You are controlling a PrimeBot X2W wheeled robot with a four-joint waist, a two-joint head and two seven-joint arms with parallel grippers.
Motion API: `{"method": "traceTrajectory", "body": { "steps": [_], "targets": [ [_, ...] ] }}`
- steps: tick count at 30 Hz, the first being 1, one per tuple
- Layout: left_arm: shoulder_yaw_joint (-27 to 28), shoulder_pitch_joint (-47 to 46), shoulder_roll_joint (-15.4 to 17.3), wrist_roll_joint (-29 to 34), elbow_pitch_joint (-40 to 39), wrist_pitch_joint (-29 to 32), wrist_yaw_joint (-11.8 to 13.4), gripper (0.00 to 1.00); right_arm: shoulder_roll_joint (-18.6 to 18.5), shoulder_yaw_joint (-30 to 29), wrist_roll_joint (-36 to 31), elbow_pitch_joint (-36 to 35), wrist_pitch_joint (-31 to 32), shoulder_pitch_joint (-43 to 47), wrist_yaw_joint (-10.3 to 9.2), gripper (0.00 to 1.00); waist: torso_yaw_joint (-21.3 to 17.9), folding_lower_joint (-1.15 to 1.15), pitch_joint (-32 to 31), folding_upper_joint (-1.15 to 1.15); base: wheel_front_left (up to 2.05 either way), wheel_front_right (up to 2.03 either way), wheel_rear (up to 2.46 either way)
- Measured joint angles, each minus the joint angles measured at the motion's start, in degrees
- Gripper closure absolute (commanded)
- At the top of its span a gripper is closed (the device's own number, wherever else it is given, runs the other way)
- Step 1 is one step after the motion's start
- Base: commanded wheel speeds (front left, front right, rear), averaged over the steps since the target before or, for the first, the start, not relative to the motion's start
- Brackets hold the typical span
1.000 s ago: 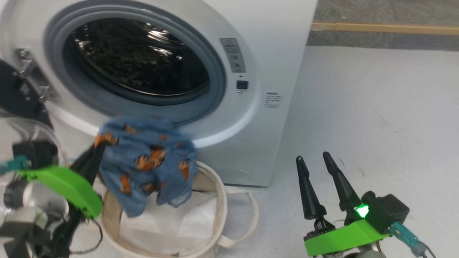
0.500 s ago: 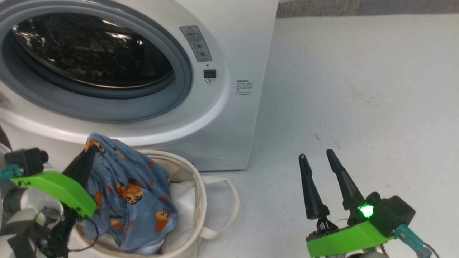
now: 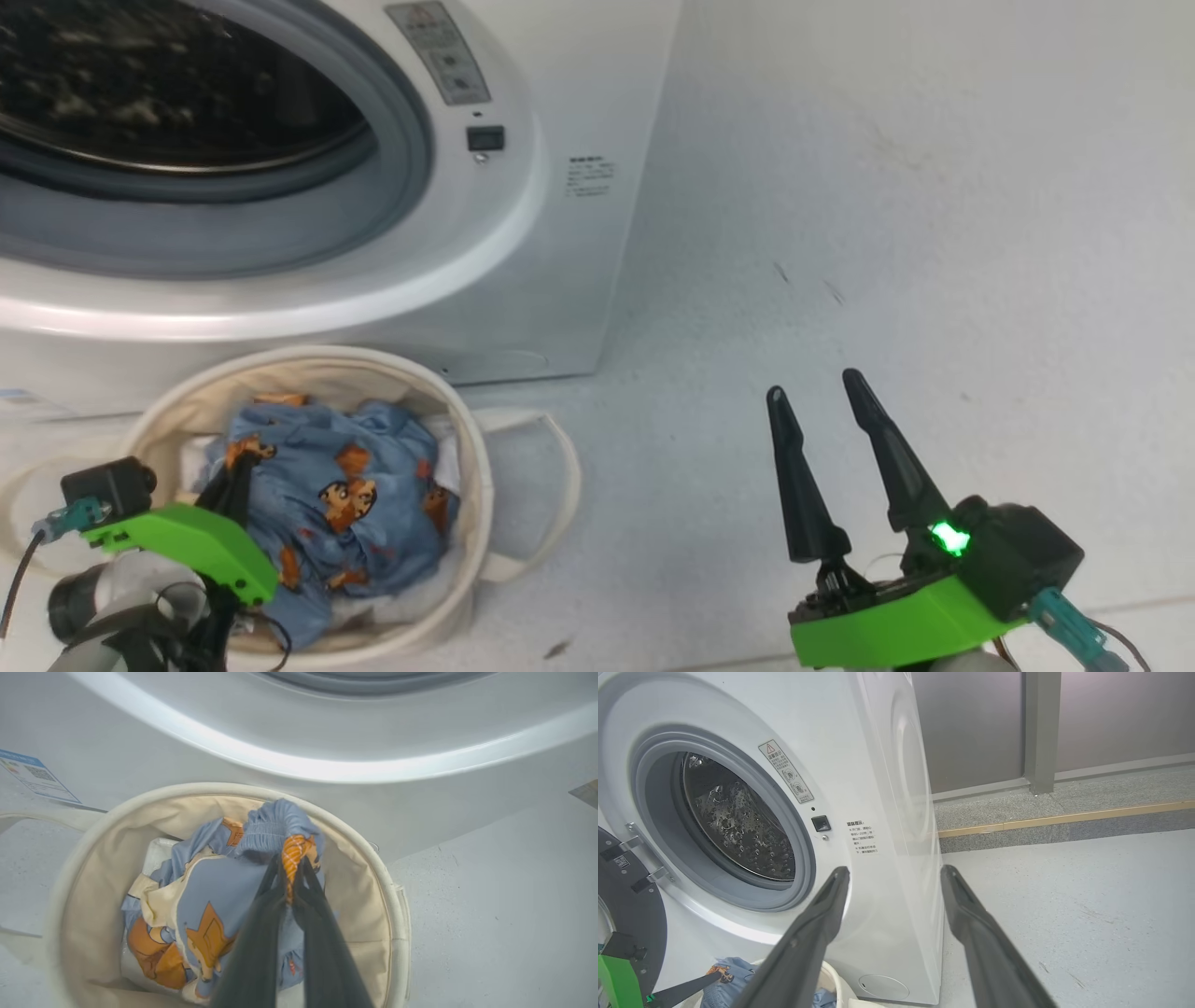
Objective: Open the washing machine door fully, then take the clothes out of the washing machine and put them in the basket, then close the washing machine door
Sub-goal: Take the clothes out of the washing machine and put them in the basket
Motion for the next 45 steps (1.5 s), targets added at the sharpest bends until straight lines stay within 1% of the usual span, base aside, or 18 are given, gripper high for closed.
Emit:
{"method": "traceTrajectory", "body": {
  "steps": [4, 5, 6, 10, 11, 12, 13, 14, 16, 20, 26, 31, 36, 38, 41, 45],
  "targets": [
    [-1.5, -1.9, -0.6, -1.2, 5.5, 0.2, 0.0, 1.00, 0.0, 0.1, -0.8, -2.2, 0.0, 0.0, 0.00, 0.00, -2.1, 0.00, 2.6, 0.00, 0.00, 0.00, 0.00],
    [-1.5, -1.9, -0.6, -1.2, 5.5, 0.2, 0.0, 1.00, 0.0, 0.1, -0.8, -2.2, 0.0, 0.0, 0.00, 0.00, -2.1, 0.00, 2.6, 0.00, 0.00, 0.00, 0.00],
    [-1.6, -2.1, -0.9, -2.3, 6.9, 1.2, 0.0, 1.00, 0.0, 0.1, -1.2, -2.6, 0.0, 0.0, 0.00, 0.00, -2.7, 0.00, 3.2, 0.00, 0.00, 0.00, 0.00],
    [-3.2, -2.1, -1.6, -4.7, 8.9, 4.9, 0.0, 0.80, 0.0, 0.5, -1.4, -4.4, 0.0, 0.1, 0.00, 0.00, -5.1, 0.00, 5.5, 0.00, 0.00, 0.00, 0.00],
    [-3.8, -2.1, -1.5, -4.7, 9.0, 5.5, 0.0, 0.56, 0.0, 0.6, -1.4, -4.7, 0.0, 0.2, 0.00, 0.00, -5.7, 0.00, 6.1, 0.00, 0.00, 0.00, 0.00],
    [-4.0, -2.1, -1.5, -5.0, 9.0, 6.1, 0.0, 0.36, 0.0, 0.6, -1.4, -5.0, 0.0, 0.4, 0.00, 0.00, -6.2, 0.00, 6.7, 0.00, 0.00, 0.00, 0.00],
    [-4.2, -2.2, -1.5, -5.7, 9.0, 6.2, 0.0, 0.12, 0.0, 0.6, -1.6, -5.1, 0.0, 0.6, 0.00, 0.00, -6.7, 0.00, 7.3, 0.00, 0.00, 0.00, 0.00],
    [-4.4, -2.3, -1.5, -6.1, 9.1, 6.0, 0.0, 0.00, 0.0, 0.7, -1.7, -5.3, 0.0, 0.7, 0.00, 0.00, -7.1, 0.00, 7.8, 0.00, 0.00, 0.00, 0.00],
    [-4.6, -3.1, -1.4, -6.4, 9.8, 4.4, 0.0, 0.00, 0.0, 0.6, -1.7, -5.8, -0.4, 0.7, 0.00, 0.00, -7.7, 0.00, 8.9, 0.00, 0.00, 0.00, 0.00],
    [-6.1, -4.9, -1.4, -6.6, 11.1, 3.5, 0.0, 0.00, 0.0, 0.6, -1.7, -6.0, -0.5, 0.8, 0.00, 0.00, -7.6, 0.00, 9.7, 0.00, 0.00, 0.00, 0.00],
    [-8.6, -5.2, -1.4, -6.5, 10.8, 1.2, 0.0, 0.00, 0.0, 0.7, -1.6, -4.5, -0.6, 0.5, 0.00, 0.00, -4.9, 0.00, 8.7, 0.00, 0.00, 0.00, 0.00],
    [-11.3, -4.9, -2.2, -6.5, 8.1, -0.5, 0.0, 0.00, 0.0, 0.8, -0.5, -1.9, -1.0, -1.0, 0.00, 0.00, -2.0, 0.00, 6.6, 0.00, 0.00, 0.00, 0.00],
    [-13.0, -3.3, -2.4, -6.7, 2.5, -2.1, 0.0, 0.00, 0.0, 0.7, 0.8, 0.8, -1.1, -2.2, 0.00, 0.00, 1.0, 0.00, 3.5, 0.00, 0.00, 0.00, 0.00],
    [-12.6, -2.1, -1.7, -6.4, -1.3, -2.4, 0.0, 0.00, 0.0, 0.5, 1.7, 2.6, -1.2, -2.2, 0.00, 0.00, 2.9, 0.00, 1.5, 0.00, 0.00, 0.00, 0.00],
    [-9.8, -0.9, -0.5, -3.3, -7.8, -2.4, 0.0, 0.00, 0.0, 0.4, 2.5, 4.4, -1.6, -2.2, 0.00, 0.00, 5.0, 0.00, -0.5, 0.00, 0.00, 0.00, 0.00],
    [-4.5, 1.9, 0.1, 2.4, -17.4, -2.5, 0.0, 0.00, 0.0, 0.4, 2.6, 7.1, -1.6, -2.3, 0.00, 0.00, 7.7, 0.00, -3.3, 0.00, 0.00, 0.00, 0.00]
  ]
}}
